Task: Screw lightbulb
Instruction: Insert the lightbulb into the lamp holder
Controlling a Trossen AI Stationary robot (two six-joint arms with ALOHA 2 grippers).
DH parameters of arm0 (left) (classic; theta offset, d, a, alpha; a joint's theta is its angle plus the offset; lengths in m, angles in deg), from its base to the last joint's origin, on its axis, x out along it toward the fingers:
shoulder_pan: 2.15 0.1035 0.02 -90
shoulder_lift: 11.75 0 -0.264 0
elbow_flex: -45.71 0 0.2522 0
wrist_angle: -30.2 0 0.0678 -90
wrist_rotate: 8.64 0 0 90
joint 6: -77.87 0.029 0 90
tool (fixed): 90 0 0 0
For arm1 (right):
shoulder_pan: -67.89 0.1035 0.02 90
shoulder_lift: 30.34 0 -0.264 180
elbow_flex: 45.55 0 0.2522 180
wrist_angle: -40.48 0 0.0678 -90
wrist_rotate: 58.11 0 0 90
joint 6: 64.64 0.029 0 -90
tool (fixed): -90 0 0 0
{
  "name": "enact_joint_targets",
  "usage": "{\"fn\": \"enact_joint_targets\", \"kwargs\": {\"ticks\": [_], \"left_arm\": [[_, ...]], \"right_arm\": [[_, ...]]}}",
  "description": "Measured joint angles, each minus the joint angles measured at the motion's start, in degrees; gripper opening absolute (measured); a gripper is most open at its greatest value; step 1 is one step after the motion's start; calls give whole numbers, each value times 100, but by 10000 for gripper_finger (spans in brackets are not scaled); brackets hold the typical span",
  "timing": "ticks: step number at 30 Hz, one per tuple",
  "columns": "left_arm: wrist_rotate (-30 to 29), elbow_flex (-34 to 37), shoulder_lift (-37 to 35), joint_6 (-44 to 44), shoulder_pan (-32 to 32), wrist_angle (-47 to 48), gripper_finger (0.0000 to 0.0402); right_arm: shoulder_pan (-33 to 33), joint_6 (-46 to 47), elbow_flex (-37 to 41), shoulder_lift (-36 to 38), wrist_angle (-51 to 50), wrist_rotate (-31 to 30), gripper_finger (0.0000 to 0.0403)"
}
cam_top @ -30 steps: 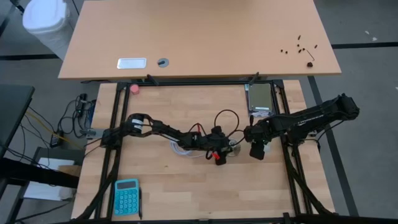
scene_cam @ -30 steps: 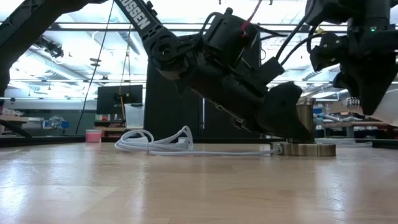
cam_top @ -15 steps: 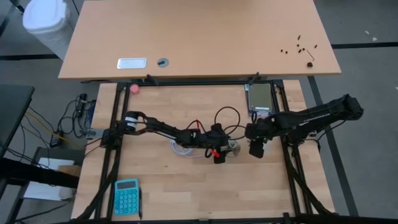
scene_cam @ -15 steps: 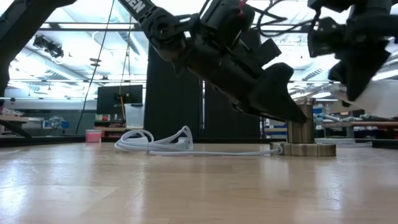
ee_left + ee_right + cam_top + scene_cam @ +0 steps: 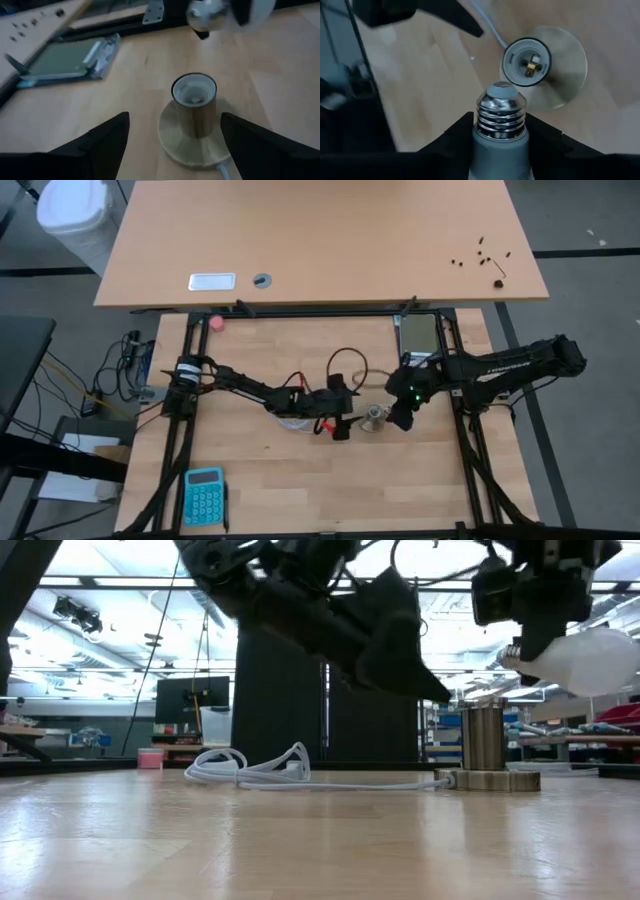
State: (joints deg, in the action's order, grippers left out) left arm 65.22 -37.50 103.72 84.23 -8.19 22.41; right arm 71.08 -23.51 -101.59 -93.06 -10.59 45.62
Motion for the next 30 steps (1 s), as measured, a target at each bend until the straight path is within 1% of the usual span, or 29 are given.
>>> {"fn": "enact_joint_targets", "kwargs": {"ticks": [4,8,10,12,13,17,23,27,30], "left_arm": [[-157,371,-3,541,-161,-805,321],[-628,658,-1,1130,-337,-1667,321],[-952,753,19,1304,-368,-1997,321],[-1155,804,19,1472,-373,-2271,321],[-1214,812,15,1577,-377,-2316,321],[-1425,931,19,1915,-465,-2241,321],[-1474,981,19,2503,-460,-2192,321],[-1473,981,19,2516,-425,-2053,321],[-1486,981,19,2518,-358,-2064,321]], "right_arm": [[-485,569,0,-7,-3,799,151],[-850,653,-89,-204,4,1296,151],[-941,573,-186,-274,114,1436,151],[-983,531,-246,-298,378,1472,151],[-1029,549,-258,-299,596,1539,152],[-1326,960,-269,-345,1318,2206,155],[-1500,1696,-271,-412,1534,2780,157],[-1658,2125,-271,-423,1531,3138,158],[-1804,2682,-271,-422,1518,3227,158]]}}
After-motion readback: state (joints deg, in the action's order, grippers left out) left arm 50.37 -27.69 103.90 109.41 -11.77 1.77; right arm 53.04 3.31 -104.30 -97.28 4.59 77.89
